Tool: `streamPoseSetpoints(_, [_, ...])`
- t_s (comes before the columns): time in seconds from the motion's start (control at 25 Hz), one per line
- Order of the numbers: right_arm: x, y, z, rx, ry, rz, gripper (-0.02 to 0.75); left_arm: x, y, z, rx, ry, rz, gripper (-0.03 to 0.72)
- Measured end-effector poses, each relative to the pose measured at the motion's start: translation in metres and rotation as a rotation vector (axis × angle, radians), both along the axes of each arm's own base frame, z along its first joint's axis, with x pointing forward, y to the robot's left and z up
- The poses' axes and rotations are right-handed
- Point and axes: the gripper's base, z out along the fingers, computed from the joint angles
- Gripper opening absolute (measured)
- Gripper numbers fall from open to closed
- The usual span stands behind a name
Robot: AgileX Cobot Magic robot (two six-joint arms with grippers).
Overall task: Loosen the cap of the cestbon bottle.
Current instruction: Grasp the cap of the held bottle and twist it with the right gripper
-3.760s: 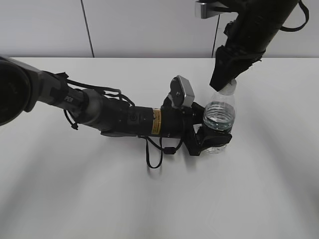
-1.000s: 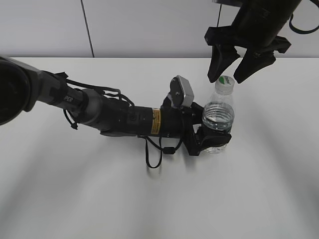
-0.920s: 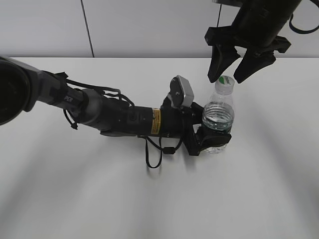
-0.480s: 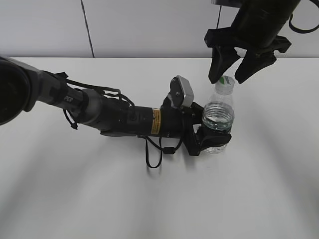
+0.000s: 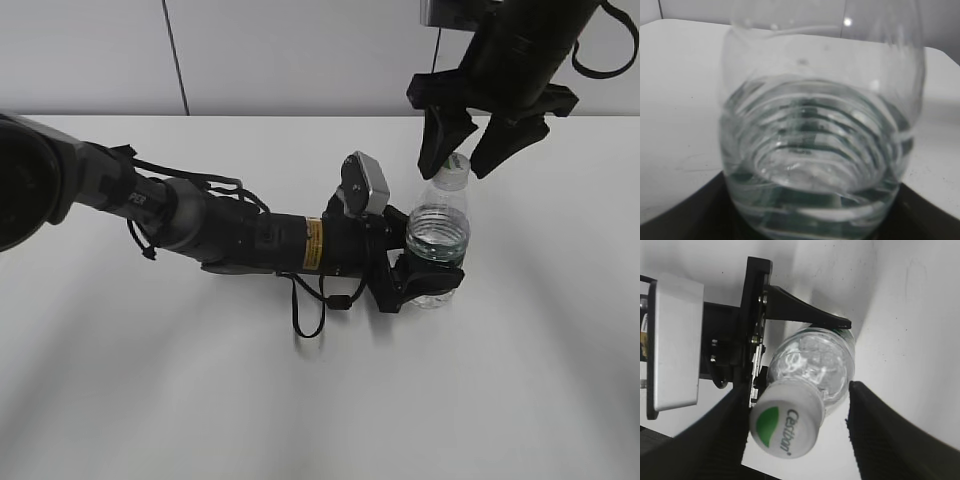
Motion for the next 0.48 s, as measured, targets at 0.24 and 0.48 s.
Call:
streamPoseSetpoints(0.24, [-0.0003, 0.0011, 0.0002, 0.008, 0.003, -0.001, 0.327, 0.0002, 0.0000, -0.0001, 0.001, 0.000, 0.002, 0.519])
streamPoseSetpoints(0.48, [-0.0004, 0.0010, 0.0001, 0.003, -0.002, 0.010, 0.324, 0.0002, -0.0004, 0.0001, 0.000, 0.000, 0.003, 0.519])
